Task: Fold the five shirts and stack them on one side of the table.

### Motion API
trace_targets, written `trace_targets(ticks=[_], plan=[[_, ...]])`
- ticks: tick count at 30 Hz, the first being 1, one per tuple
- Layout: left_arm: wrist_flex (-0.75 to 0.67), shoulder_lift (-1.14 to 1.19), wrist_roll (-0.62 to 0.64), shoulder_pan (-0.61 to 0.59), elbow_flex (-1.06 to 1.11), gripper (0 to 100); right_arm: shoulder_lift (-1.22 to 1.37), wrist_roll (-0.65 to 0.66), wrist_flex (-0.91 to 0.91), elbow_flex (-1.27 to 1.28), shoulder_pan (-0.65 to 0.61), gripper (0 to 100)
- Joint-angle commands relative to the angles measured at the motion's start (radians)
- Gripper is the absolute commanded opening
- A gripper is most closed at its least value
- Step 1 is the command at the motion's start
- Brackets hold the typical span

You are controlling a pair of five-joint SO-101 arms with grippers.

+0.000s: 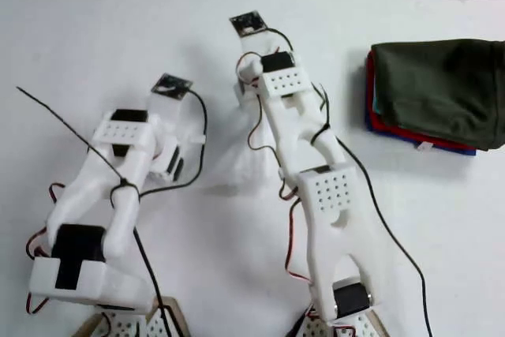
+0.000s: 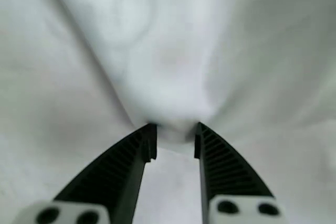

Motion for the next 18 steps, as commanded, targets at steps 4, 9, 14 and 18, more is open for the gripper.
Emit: trace_targets(ticks=[4,9,14,18], plan=[[0.063,-0.046,0.0,0.008,-0.068,14,0.035,0.009,0.13,-0.244,0.038,1.9],[0.224,-0.046,0.0,0.008,-0.232,14,0.042,0.009,0.315,-0.491,0.056,1.9],[0.356,-0.046,0.0,-0.012,-0.424,14,0.042,0.009,0.464,-0.6,0.053,2.3],[0.359,-0.046,0.0,-0.087,-0.478,15,0.041,-0.012,0.47,-0.555,0.047,11.9]])
